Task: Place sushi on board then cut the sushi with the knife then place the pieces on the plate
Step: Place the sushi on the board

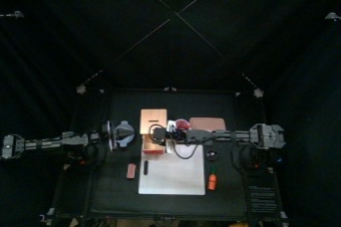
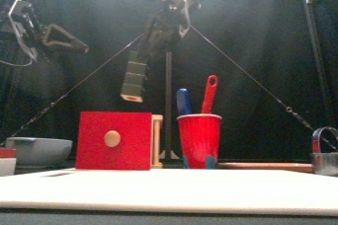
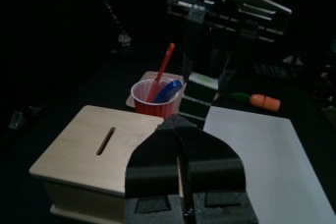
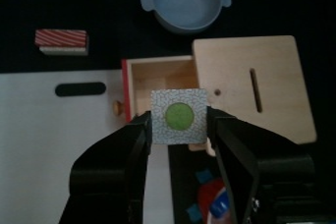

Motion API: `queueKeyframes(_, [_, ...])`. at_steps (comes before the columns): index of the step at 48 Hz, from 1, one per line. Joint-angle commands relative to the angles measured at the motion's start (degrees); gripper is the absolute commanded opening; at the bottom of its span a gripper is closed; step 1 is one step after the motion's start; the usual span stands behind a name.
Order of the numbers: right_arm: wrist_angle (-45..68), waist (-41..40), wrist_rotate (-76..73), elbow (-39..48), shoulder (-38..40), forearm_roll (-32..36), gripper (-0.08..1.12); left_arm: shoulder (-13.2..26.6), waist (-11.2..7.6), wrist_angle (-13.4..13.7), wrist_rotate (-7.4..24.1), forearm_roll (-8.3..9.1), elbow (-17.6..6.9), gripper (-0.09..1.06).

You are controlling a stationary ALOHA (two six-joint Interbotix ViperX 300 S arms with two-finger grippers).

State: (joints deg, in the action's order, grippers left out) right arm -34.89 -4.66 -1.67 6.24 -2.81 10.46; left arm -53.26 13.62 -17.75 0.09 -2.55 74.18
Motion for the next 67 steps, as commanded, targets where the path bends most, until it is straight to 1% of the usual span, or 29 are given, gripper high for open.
queueKeyframes(1, [0.5,1.7,0.0,4.0,6.2,4.0,0.62,0.3,0.53,-0.5,0.0,-0.09,-1.4,0.05])
queueKeyframes(9, [0.7,6.3,-0.6,11.3,9.7,12.4,0.62,0.3,0.79,-0.8,0.0,-0.09,-1.9,0.05])
queueKeyframes(18, [0.6,10.6,-6.7,16.1,10.0,21.1,0.62,0.3,0.88,-2.0,0.0,0.0,-2.6,0.05])
queueKeyframes(30, [-0.7,16.0,-24.1,21.9,9.5,37.2,0.62,0.3,0.79,-3.6,-0.4,-0.09,-4.0,0.05])
queueKeyframes(34, [-1.1,17.4,-31.4,23.5,9.2,40.7,0.62,0.3,0.53,-4.2,-0.4,-0.44,-4.0,0.05])
queueKeyframes(42, [-3.4,20.8,-46.1,25.1,7.3,48.3,0.62,0.3,0.53,-4.9,-0.4,-2.11,-4.0,0.05])
queueKeyframes(46, [-5.9,22.9,-51.9,24.9,5.4,51.5,0.62,0.3,0.53,-5.0,-0.4,-2.11,-4.0,0.05])
queueKeyframes(52, [-8.3,24.8,-56.3,24.2,2.5,53.3,0.62,0.3,0.53,-4.9,-0.2,-2.2,-3.7,0.05])
queueKeyframes(62, [-8.2,25.8,-57.0,22.4,-1.1,51.5,0.62,0.3,0.62,-5.0,-0.4,-2.2,-3.1,0.05])
queueKeyframes(67, [-7.6,26.1,-56.7,21.5,-2.5,51.2,0.62,0.3,0.35,-4.9,-0.4,-2.2,-2.8,0.05])
